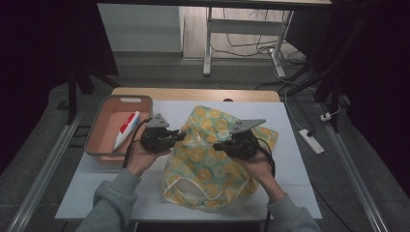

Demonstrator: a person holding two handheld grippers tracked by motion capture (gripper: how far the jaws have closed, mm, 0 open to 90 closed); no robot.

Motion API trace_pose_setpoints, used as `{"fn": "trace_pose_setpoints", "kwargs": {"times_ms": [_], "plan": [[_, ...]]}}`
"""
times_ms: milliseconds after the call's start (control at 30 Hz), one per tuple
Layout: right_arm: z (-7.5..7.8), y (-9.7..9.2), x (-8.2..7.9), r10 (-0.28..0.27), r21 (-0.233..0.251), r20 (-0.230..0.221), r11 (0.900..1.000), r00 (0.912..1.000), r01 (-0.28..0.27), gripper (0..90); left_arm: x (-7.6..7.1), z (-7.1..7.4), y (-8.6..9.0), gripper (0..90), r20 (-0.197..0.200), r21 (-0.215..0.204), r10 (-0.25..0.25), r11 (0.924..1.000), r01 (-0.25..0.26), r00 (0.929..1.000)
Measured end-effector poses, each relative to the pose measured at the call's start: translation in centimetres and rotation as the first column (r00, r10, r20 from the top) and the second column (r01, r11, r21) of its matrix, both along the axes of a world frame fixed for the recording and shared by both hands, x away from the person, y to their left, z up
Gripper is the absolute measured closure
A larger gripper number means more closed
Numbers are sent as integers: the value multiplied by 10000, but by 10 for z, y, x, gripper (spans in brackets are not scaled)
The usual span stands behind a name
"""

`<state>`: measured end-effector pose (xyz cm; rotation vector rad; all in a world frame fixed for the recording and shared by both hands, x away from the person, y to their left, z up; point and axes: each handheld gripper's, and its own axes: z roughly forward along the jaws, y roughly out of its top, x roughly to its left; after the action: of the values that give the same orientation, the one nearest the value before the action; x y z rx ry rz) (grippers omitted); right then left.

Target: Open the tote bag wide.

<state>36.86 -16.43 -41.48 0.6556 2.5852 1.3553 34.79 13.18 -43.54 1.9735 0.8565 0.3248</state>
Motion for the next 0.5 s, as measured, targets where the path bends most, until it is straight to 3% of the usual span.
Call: {"fn": "trace_pose_setpoints", "kwargs": {"times_ms": [33,133,300,500], "plan": [[0,0,0,0,0,0,10000,10000,0,897,0,0,-1,744,7,18,36,10000,-36,10000],[-11,-9,23,-552,179,-426,9983,9976,560,897,0,-1,-1,599,-21,107,84,9999,-84,10000],[-26,-18,47,-961,142,-838,9951,9918,976,896,-6,4,5,368,-125,247,21,9997,-18,9999],[-33,-21,55,-1009,28,-1087,9948,9889,1018,896,-20,17,24,299,-152,282,77,9996,-73,9999]]}}
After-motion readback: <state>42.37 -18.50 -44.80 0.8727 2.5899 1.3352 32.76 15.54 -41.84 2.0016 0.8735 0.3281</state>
